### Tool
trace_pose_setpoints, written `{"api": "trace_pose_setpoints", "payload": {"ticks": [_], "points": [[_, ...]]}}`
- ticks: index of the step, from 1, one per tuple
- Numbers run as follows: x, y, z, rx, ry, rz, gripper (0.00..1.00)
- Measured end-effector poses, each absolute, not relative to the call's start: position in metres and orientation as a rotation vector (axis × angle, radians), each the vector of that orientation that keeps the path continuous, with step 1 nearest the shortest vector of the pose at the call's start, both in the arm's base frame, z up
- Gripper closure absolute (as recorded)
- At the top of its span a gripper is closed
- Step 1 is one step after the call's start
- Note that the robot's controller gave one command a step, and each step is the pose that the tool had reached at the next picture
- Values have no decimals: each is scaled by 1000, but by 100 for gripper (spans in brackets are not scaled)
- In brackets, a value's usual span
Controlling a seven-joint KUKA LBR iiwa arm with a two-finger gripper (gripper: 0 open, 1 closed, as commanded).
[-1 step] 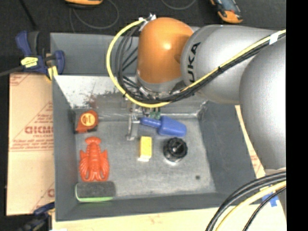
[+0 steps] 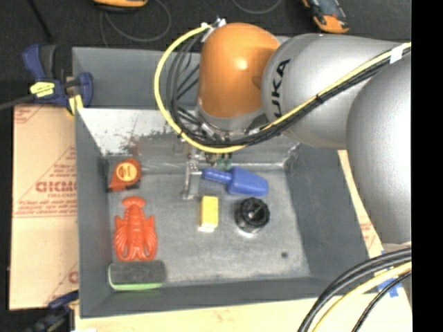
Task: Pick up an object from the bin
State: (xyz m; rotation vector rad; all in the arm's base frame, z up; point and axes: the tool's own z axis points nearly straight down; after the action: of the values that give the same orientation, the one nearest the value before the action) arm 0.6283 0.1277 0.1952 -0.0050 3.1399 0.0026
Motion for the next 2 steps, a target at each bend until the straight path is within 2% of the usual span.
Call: {"api": "trace_pose_setpoints", "payload": {"ticks": [1,2], "points": [[592,90,186,-86,3135,0,0],[579,65,177,-91,3143,-3,0]]}}
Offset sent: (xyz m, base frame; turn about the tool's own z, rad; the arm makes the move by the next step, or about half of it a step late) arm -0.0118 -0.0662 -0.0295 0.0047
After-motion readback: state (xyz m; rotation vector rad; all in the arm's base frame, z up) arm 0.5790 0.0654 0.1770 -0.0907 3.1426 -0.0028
